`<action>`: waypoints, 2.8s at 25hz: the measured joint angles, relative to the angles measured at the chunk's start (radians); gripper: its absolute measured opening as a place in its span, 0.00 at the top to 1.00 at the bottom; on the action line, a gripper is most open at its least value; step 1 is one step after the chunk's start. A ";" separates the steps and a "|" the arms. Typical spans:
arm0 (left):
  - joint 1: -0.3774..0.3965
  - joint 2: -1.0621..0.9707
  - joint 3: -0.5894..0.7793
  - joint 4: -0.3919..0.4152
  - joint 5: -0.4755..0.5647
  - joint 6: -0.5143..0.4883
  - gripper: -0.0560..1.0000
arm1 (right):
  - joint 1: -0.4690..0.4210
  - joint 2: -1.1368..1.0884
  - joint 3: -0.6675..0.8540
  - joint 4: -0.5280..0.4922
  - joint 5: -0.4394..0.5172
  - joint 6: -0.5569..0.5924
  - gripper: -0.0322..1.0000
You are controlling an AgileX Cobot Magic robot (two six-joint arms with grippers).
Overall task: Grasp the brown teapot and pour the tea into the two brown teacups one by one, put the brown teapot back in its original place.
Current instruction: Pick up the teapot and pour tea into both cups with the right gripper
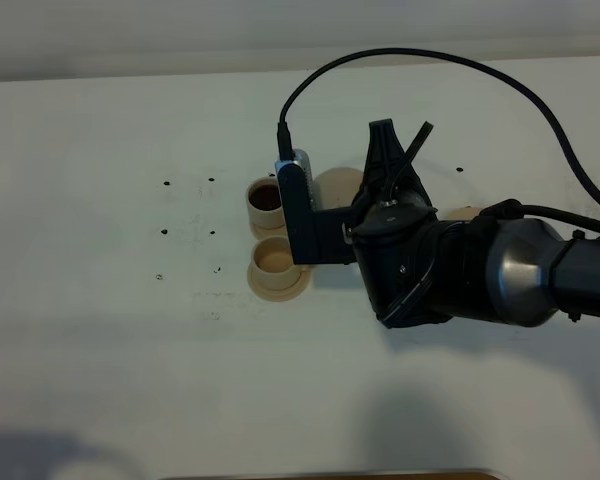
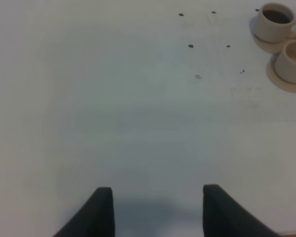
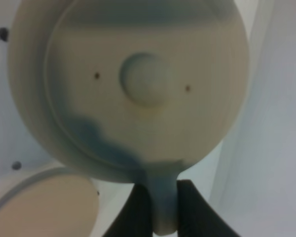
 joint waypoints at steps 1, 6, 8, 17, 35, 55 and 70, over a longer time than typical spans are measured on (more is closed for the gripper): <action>0.000 0.000 0.000 0.000 0.000 0.000 0.50 | 0.002 0.000 -0.005 -0.006 0.002 0.000 0.88; 0.000 0.000 0.000 0.000 0.000 0.000 0.50 | 0.016 0.007 -0.018 -0.035 0.007 0.000 0.88; 0.000 0.000 0.000 0.000 0.000 0.000 0.50 | 0.022 0.025 -0.028 -0.045 0.019 0.000 0.88; 0.000 0.000 0.000 0.000 0.000 0.000 0.50 | 0.043 0.073 -0.056 -0.083 0.047 0.000 0.88; 0.000 0.000 0.000 0.000 0.000 0.000 0.50 | 0.064 0.091 -0.056 -0.126 0.079 -0.040 0.88; 0.000 0.000 0.000 0.000 0.000 0.000 0.50 | 0.064 0.091 -0.056 -0.152 0.095 -0.117 0.88; 0.000 0.000 0.000 0.000 0.000 0.000 0.50 | 0.085 0.091 -0.056 -0.191 0.139 -0.117 0.88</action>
